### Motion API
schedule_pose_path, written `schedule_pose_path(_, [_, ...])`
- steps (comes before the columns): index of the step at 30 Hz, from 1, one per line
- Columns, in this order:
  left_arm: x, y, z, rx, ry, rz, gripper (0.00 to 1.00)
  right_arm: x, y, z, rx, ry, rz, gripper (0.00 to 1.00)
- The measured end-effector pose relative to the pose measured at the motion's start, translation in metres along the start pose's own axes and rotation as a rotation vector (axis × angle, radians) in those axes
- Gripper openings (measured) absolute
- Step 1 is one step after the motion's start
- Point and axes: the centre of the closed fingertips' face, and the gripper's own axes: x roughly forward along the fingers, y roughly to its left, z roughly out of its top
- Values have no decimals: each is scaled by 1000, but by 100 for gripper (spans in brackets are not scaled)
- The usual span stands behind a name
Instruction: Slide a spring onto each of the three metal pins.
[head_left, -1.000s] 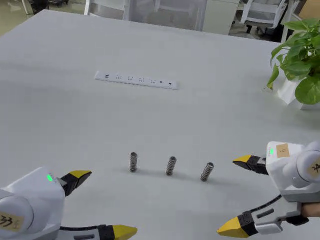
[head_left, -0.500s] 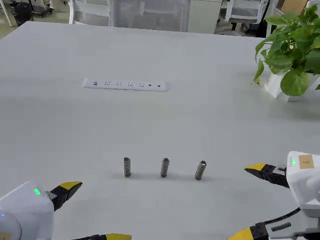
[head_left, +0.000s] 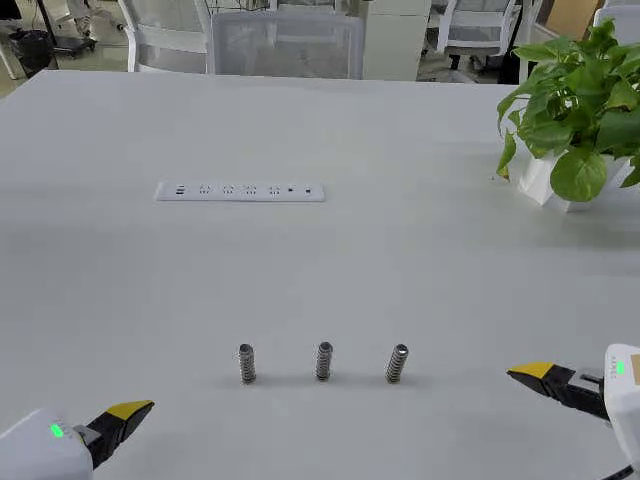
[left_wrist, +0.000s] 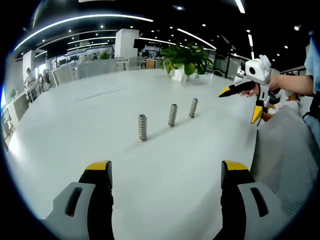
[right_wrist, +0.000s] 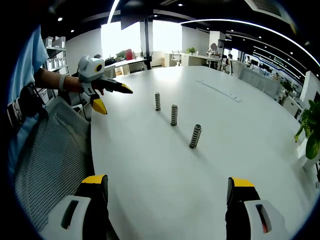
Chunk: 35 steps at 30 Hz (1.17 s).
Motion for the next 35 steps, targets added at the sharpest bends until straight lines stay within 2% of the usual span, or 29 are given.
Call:
schedule_pose_path(4, [1,2,0,9,9,-6,88,0,3,6,24,-23,8,99])
schedule_pose_path(8, [1,4,0,0,17,-14,89,1,3,3,19,4,9,99])
schedule_pose_path(18, [2,12,6,19,39,-47,89,-2,2,11,55,2,-8,99])
schedule_pose_path(22, [0,10,7,17,55,-62,89,-6,1,18,64,3,-18,99])
schedule_pose_path(30, [-6,5,21,22,49,-68,89,-16,6,19,76,6,-31,99])
schedule_pose_path(32, [-7,8,26,14,35,-56,89,-21,4,19,74,10,-45,99])
schedule_pose_path(35, [-9,10,28,11,32,-48,89,-28,1,25,82,-12,-65,99])
